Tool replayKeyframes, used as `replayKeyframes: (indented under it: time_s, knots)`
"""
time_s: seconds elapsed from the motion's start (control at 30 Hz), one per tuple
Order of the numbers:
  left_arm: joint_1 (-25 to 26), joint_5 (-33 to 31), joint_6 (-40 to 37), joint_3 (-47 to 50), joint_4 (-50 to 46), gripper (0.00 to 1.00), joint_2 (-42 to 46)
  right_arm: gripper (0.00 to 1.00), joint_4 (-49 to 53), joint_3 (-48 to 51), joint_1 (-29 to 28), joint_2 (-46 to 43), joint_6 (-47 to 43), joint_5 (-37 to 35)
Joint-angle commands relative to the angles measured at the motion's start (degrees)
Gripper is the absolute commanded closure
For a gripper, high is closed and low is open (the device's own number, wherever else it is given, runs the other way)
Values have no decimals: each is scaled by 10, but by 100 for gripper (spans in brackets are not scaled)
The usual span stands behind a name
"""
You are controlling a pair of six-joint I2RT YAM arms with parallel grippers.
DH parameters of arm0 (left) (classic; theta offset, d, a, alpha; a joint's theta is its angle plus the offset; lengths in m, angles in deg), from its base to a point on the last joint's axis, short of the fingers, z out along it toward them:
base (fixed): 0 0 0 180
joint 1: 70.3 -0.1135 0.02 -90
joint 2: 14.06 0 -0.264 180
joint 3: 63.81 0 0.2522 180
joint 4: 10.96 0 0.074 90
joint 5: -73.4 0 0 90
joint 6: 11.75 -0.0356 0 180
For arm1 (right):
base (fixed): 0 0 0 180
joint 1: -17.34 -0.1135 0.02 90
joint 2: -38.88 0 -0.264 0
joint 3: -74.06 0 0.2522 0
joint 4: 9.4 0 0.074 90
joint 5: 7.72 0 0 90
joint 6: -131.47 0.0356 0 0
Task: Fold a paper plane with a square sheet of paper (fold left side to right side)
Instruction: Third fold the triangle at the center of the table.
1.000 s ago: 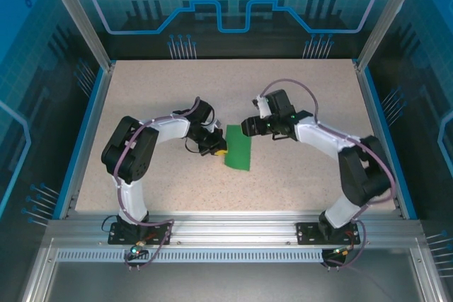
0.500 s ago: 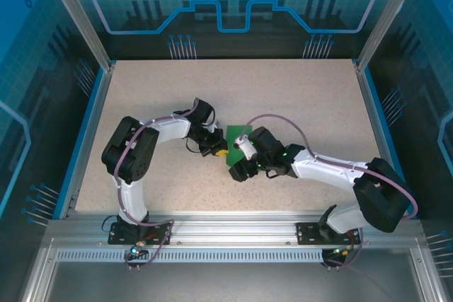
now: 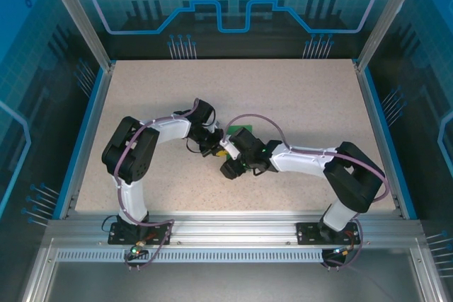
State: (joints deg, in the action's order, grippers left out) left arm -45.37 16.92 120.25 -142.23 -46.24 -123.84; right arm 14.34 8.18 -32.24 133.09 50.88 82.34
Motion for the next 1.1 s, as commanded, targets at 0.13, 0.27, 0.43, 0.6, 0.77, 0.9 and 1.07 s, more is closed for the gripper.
replayKeyframes:
  time_s: [0.13,0.27,0.43,0.6,0.77,0.9,1.07]
  knots:
    - [5,16,5,2,-6,100,9,57,11,-18,-10,8,-17,-5]
    - [6,16,4,0,-8,100,5,69,19,-18,-10,4,-22,4]
    - [5,15,2,-2,-10,100,3,78,26,-17,-9,-4,-20,17]
    - [6,12,1,-3,-12,100,2,86,31,-17,-4,-8,-19,29]
    - [6,10,-2,-4,-15,100,2,98,36,-16,3,-12,-17,43]
    - [5,4,-8,-5,-19,99,11,100,22,-2,18,-20,-10,73]
    - [6,-3,-14,-7,-29,99,16,100,5,14,37,-34,-1,105]
